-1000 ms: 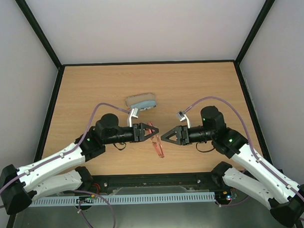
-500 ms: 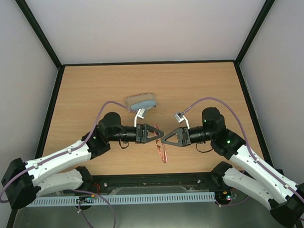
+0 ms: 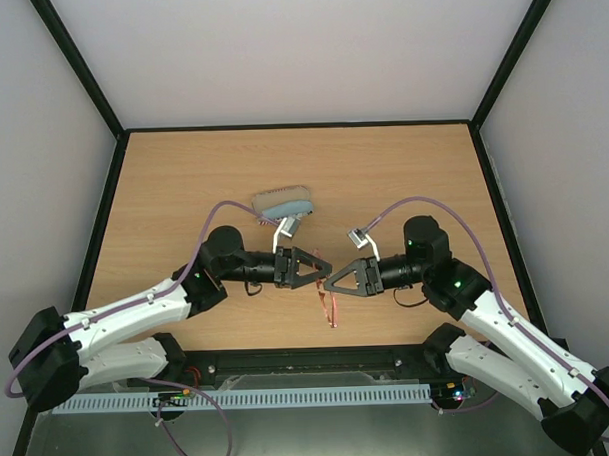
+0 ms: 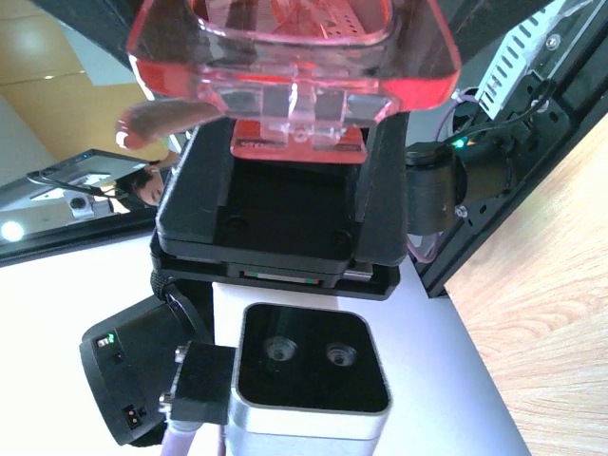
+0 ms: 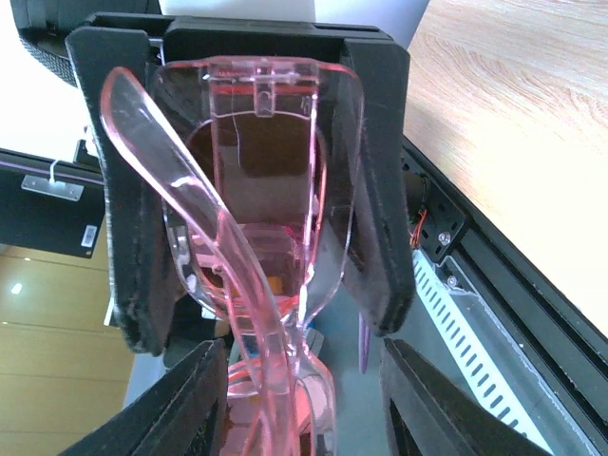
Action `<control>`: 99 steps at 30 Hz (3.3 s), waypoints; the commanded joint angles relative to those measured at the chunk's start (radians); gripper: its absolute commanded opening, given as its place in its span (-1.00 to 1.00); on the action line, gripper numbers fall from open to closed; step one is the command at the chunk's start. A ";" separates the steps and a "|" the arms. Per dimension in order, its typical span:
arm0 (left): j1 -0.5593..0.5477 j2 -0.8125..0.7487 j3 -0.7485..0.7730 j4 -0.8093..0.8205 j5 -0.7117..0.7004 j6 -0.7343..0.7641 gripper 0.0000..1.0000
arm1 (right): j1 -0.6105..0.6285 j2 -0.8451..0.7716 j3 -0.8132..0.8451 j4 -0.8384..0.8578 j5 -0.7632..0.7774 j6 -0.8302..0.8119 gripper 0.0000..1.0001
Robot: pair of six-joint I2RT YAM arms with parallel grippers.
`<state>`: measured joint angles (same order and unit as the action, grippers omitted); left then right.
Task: Organize the sunglasses
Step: Fold the sunglasses, then move the sunglasses case at the center of the board.
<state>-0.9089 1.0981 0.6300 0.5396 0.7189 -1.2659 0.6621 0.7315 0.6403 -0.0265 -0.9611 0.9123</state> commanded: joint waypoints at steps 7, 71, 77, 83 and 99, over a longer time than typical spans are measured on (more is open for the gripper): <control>0.005 0.030 -0.032 0.149 0.047 -0.052 -0.12 | -0.001 -0.029 -0.015 -0.054 -0.031 -0.040 -0.17; 0.599 0.143 0.252 -0.495 -0.406 0.077 0.79 | -0.157 0.624 0.802 -0.811 0.907 -0.332 -0.97; 0.638 0.441 0.447 -0.260 -0.417 -0.002 0.84 | -0.201 0.674 0.777 -0.874 0.863 -0.309 -0.97; 0.639 0.776 0.780 -0.338 -0.372 -0.015 0.86 | -0.222 0.761 0.807 -0.859 0.892 -0.312 -0.97; 0.692 1.402 1.600 -1.095 -0.175 0.138 0.74 | -0.312 0.968 0.997 -0.884 0.801 -0.343 -0.97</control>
<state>-0.2474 2.4531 2.1040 -0.2672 0.4725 -1.1919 0.3496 1.6875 1.6157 -0.8532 -0.1280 0.5835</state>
